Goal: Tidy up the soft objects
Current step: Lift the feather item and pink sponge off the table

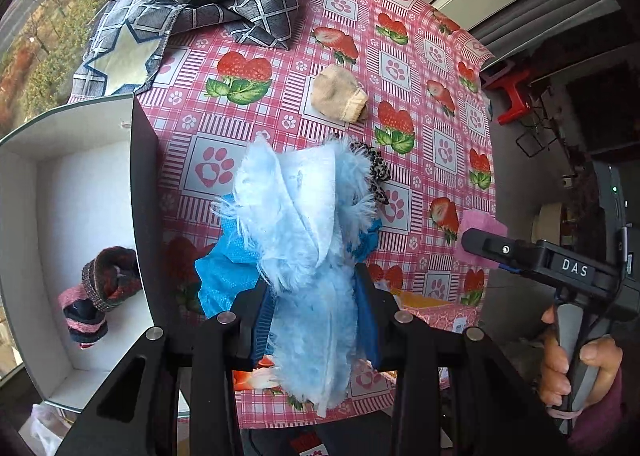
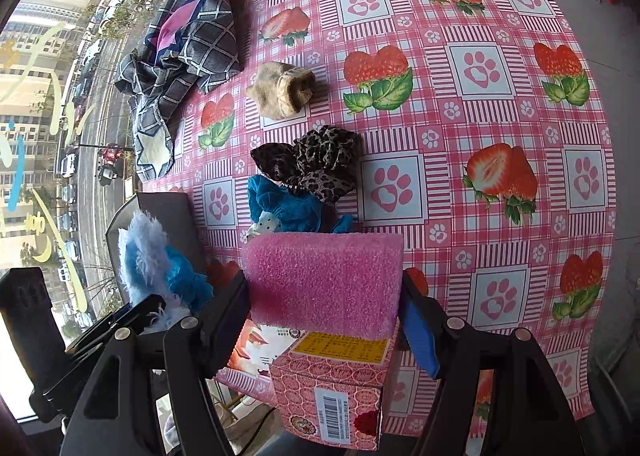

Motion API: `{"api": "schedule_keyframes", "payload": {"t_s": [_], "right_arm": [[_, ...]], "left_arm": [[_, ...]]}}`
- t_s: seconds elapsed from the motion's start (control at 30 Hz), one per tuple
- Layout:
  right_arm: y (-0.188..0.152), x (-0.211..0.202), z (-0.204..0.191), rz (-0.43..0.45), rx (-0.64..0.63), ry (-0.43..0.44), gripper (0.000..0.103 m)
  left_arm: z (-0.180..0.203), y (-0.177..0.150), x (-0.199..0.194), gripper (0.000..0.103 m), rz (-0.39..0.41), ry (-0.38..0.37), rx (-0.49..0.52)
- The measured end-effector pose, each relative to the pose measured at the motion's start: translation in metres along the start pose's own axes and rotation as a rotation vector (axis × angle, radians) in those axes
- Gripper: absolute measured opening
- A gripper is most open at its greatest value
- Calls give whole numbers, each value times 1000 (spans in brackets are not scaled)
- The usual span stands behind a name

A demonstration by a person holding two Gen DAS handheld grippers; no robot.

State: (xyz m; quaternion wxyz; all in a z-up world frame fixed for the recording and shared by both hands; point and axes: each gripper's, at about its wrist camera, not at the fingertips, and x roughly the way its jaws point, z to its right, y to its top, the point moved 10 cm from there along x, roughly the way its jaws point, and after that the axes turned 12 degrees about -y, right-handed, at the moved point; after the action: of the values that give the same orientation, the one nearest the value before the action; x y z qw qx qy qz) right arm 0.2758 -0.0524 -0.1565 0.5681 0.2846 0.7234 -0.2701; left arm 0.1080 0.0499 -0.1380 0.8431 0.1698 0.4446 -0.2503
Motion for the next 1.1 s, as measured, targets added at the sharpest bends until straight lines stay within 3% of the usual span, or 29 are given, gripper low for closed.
{"api": "schedule_keyframes", "payload": {"t_s": [0.17,0.37,0.53,0.67,0.87,0.93,1.1], "right_arm": [[-14,-1,-2,9,2,-22,71],[-26,-7,1,27,18,-43,71],[-31,-16,5,46,41,-35,71],[-30,-19,11,55,70,-28,71],[-32,-19,15,51,92,-16,71],[-32,-20,15,54,90,-17,71],[-32,-20,14,54,89,-16,71]], "left_arm": [[-2,-9,3,41,-1,-4,9],[11,10,-3,41,51,-30,66],[33,15,-21,41,79,-194,86],[40,19,-29,41,62,-376,-7],[42,27,-40,41,60,-511,-86],[40,27,-42,41,57,-505,-90],[25,26,-36,44,62,-337,-50]]}}
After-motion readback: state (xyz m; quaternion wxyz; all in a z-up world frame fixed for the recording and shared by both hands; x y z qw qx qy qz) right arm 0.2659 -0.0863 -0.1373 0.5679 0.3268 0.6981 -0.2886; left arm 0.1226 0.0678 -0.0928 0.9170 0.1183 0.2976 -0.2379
